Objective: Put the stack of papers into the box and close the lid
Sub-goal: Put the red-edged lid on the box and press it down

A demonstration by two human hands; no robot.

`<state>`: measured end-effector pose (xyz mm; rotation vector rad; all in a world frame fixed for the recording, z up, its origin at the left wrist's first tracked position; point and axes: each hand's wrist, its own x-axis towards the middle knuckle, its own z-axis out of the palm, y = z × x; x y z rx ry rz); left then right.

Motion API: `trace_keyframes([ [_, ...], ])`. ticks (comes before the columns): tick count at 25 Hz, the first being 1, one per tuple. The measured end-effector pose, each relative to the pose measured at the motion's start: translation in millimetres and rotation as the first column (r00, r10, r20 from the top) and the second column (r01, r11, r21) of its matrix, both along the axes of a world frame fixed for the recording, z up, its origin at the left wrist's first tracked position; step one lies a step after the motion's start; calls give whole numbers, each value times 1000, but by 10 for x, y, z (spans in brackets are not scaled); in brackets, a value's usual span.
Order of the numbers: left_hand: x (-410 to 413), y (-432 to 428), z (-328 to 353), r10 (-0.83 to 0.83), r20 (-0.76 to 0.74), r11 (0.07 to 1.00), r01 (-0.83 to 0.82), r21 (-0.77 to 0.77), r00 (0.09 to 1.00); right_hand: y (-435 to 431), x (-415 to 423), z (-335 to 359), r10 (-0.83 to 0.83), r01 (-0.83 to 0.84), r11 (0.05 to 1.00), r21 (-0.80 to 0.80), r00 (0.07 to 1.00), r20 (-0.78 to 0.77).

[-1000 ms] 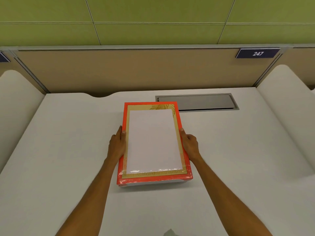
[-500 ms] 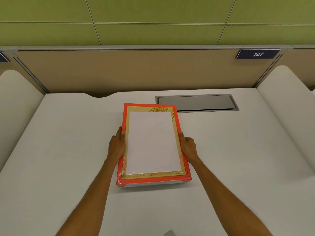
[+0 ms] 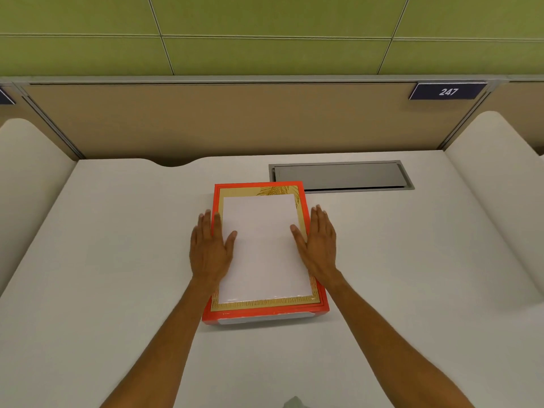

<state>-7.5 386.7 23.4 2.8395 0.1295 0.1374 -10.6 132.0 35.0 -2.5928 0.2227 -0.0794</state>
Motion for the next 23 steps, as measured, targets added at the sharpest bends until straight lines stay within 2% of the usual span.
trace_keyframes([
  [2, 22, -92, 1, -112, 23, 993, 111, 39, 993, 98, 32, -7, 124, -120, 985, -120, 992, 23],
  [6, 59, -164, -42, -192, -47, 979, 195, 53, 980, 196, 50, -82, 232, -248, 936, -251, 969, -89],
  [14, 37, -212, -132, -187, -108, 982, 189, 17, 977, 211, 72, -151, 229, -263, 941, -214, 958, -171],
  [23, 28, -231, -224, -171, -143, 982, 180, 53, 975, 228, 70, -224, 232, -267, 936, -230, 958, -170],
])
